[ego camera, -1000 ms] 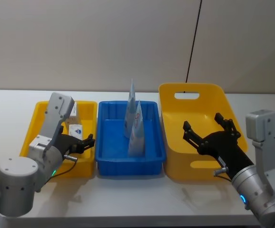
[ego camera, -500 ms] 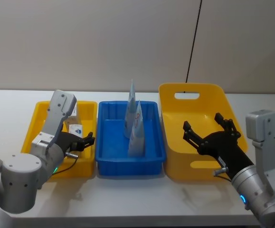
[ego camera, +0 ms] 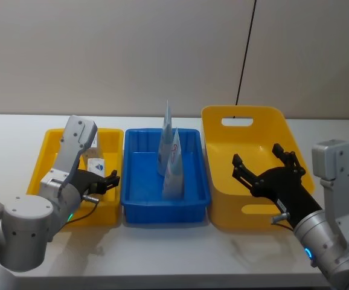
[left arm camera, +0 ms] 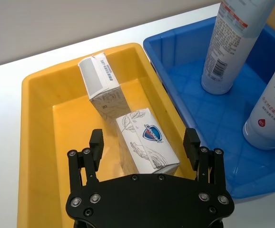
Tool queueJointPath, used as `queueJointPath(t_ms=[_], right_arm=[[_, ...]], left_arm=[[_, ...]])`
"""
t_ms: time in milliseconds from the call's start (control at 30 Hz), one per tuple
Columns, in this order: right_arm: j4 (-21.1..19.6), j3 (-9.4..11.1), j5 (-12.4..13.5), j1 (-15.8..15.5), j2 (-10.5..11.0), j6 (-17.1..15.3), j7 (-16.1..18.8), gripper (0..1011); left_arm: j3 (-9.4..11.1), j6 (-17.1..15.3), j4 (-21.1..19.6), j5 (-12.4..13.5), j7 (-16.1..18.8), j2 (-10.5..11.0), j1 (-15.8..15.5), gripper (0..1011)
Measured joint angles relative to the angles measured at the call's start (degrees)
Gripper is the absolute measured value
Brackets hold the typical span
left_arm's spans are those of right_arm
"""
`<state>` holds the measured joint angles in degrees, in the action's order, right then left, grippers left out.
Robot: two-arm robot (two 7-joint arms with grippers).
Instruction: Bimanual collaborative sorting of washing and personal care products
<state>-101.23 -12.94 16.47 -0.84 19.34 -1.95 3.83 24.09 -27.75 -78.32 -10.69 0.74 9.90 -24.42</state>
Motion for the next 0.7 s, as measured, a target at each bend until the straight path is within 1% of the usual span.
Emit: queueJointPath(t_ms=[400,433,533,567,633,700], right_arm=[[0.0,0.0,0.0,0.0,0.0,0.0,0.0,1003],[0.0,0.0,0.0,0.0,0.0,0.0,0.0,1003],[0.0,0.0,0.0,0.0,0.0,0.0,0.0,1003],[0.0,0.0,0.0,0.0,0.0,0.0,0.0,1003],[0.0,0.0,0.0,0.0,0.0,0.0,0.0,1003],[0.0,0.0,0.0,0.0,0.0,0.0,0.0,1003]], left_arm=[[-0.62,-0.5,0.86,-0.06,-0.69,-0.35,-0.05,994],[-0.68,-0.5,0.97,-0.06,-0.76,-0.37,-0.09,961],[-0.76,-0.47,1.12,-0.07,-0.9,-0.42,-0.16,906],[-0.77,-0.46,1.16,-0.06,-0.92,-0.43,-0.16,869],[-0.81,-0.44,1.22,-0.06,-0.97,-0.45,-0.18,837],[-0.85,-0.41,1.29,-0.06,-1.02,-0.48,-0.22,765]])
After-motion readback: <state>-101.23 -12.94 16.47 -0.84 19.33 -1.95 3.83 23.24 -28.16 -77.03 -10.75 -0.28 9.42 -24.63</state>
